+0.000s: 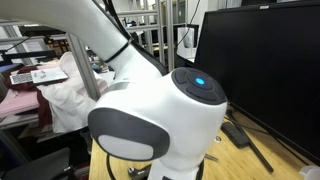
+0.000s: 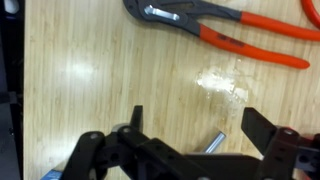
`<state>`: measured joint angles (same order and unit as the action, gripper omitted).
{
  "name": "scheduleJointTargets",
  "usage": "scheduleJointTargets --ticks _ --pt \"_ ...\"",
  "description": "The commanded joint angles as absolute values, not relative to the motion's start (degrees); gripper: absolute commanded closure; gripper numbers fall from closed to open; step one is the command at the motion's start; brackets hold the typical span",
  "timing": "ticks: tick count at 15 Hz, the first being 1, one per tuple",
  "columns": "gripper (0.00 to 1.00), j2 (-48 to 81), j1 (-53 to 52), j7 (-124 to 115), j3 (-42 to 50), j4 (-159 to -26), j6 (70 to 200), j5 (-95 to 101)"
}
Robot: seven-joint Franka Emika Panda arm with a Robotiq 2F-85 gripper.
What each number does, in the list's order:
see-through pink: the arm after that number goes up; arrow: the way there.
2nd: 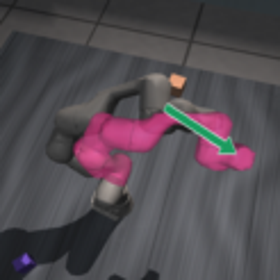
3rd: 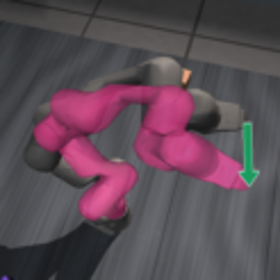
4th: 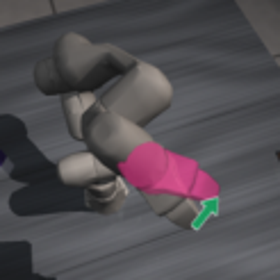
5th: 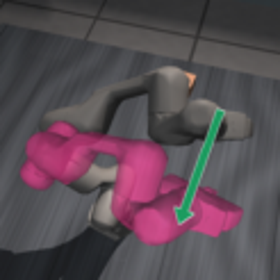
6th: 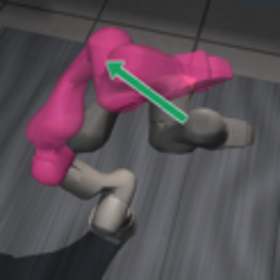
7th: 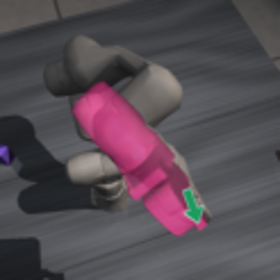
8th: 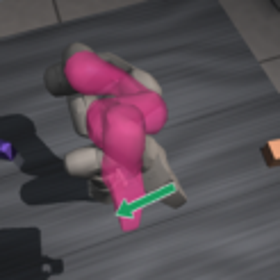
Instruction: Move the object closest to the white bottle with the orange handle to the storage box
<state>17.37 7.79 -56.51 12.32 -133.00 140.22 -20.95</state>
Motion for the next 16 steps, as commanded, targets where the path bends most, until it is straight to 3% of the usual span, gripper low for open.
scheduleJointTargets --ticks 1,7,12,16 --pt "0.00 19.7 5.2 -68.5 14.9 -133.8 147.6 -17.3" --pt "0.00 23.8 1.0 -91.8 21.2 -133.4 152.4 -9.0" --pt "0.00 25.8 4.4 -96.5 19.1 -132.5 151.8 -11.7" --pt "0.00 27.3 5.2 -95.1 17.9 -132.9 161.6 -13.1"
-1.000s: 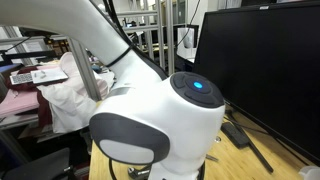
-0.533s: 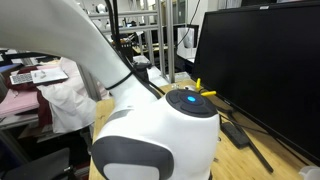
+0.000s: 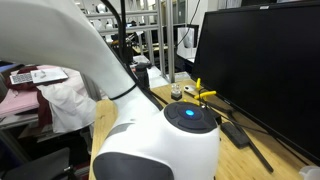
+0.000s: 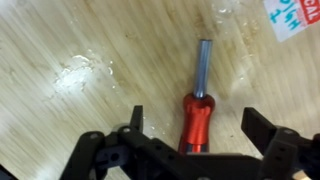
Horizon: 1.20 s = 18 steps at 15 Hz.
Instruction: Move the object closest to the white bottle with the orange handle to the storage box
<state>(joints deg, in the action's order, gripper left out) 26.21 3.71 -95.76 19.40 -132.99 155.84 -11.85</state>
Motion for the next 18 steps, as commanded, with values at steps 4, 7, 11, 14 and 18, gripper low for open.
scheduleJointTargets --ticks 4,7,11,14,18 --pt "0.00 29.9 4.3 -94.4 18.1 -133.2 168.7 -12.9" --pt "0.00 31.4 4.9 -93.5 16.6 -133.0 169.6 -13.7" --pt "0.31 31.4 5.0 -91.9 16.4 -133.1 171.1 -14.3" --pt "0.54 31.1 5.1 -91.0 16.4 -133.0 170.9 -14.8" --pt "0.82 31.3 5.3 -90.3 16.4 -132.6 170.6 -15.3"
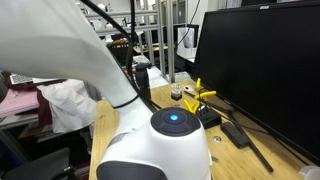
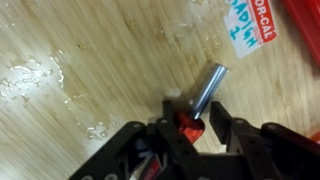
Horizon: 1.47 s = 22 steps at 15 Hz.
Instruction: Move the object closest to the white bottle with the orange handle to the storage box
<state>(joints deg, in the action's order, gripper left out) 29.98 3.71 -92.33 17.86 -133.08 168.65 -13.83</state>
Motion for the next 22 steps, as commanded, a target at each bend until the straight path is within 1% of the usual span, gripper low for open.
scheduleJointTargets --ticks 1,2,9,19,22 --pt "0.88 31.2 5.3 -90.0 16.4 -132.6 170.5 -15.3" --pt "0.93 31.1 5.3 -89.8 16.4 -132.5 170.3 -15.3" --pt "0.92 28.3 2.9 -87.5 17.8 -134.2 168.2 -13.4" --pt "0.92 20.6 -0.6 -77.7 16.0 -138.8 169.4 -11.2" --pt "0.92 19.5 -3.4 -75.3 18.5 -139.5 169.9 -6.6"
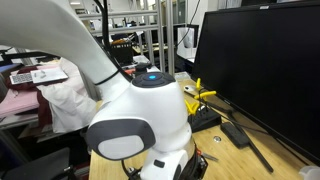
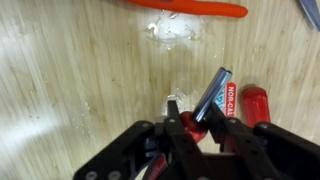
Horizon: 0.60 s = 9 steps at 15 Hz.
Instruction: Move the object closest to the white bottle with the orange handle to the storage box
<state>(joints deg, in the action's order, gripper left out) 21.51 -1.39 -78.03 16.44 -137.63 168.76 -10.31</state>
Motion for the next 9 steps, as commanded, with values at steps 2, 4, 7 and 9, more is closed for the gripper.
scheduleJointTargets --ticks 2,4,7,9 --pt "0.92 19.4 -4.5 -74.1 19.6 -139.5 169.7 -3.5" --pt "0.92 19.2 -3.8 -71.8 18.7 -139.4 172.0 -3.1" --pt "0.92 19.2 -6.6 -69.9 21.9 -139.4 174.7 -0.8" --pt "0.92 19.9 -10.0 -70.1 26.1 -139.2 177.5 0.6"
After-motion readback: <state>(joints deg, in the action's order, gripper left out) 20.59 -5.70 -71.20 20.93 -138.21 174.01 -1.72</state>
